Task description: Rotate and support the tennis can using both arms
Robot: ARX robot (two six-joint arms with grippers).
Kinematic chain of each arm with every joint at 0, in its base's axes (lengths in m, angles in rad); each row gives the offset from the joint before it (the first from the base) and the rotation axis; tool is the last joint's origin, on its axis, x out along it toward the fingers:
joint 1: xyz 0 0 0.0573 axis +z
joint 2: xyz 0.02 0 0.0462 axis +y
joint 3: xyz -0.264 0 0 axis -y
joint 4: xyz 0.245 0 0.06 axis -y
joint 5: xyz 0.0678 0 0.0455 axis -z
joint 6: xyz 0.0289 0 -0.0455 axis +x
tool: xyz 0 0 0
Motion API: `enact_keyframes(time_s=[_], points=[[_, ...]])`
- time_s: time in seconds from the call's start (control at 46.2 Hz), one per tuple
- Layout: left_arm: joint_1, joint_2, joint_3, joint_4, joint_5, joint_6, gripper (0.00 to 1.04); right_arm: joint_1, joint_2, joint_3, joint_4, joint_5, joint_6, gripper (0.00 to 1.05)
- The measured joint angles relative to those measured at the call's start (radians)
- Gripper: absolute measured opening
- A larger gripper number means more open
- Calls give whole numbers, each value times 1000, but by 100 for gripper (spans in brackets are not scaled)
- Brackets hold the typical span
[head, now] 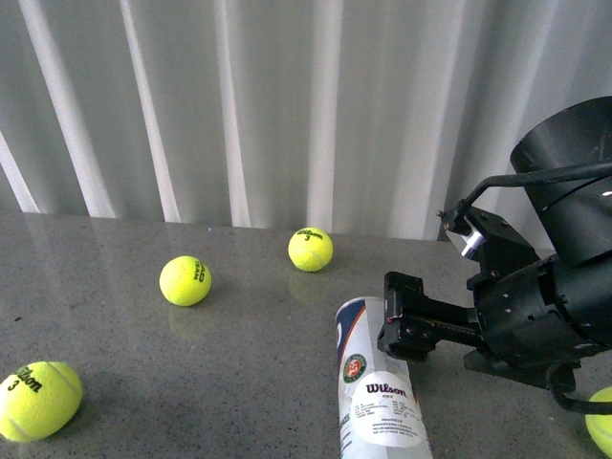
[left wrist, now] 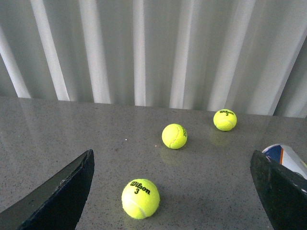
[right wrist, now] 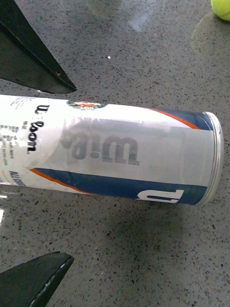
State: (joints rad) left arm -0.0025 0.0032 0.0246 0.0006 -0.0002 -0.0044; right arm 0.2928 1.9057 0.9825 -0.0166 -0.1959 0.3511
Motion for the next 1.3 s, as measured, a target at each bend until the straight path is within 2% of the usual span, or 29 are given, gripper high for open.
enact_keyframes(time_s=[0.324,0.519,0.692,0.886,1.016,1.081,1.168,1.297], points=[[0,0,0,0,0,0,98,26,221,154,-7,-47,28,98],[0,0,0,0,0,0,98,48,286,195,-18,-18,23,96],[0,0,0,0,0,0,98,49,295,193,13,11,0,77],[0,0,0,0,0,0,98,34,225,126,199,32,-84,52],[0,0,0,0,0,0,98,27,134,64,447,-1,-221,38],[0,0,0,0,0,0,98,27,103,43,570,-57,-360,33],[0,0,0,0,0,0,98,25,85,43,528,-140,-552,29],[0,0,0,0,0,0,98,2,96,34,360,-196,-990,27]])
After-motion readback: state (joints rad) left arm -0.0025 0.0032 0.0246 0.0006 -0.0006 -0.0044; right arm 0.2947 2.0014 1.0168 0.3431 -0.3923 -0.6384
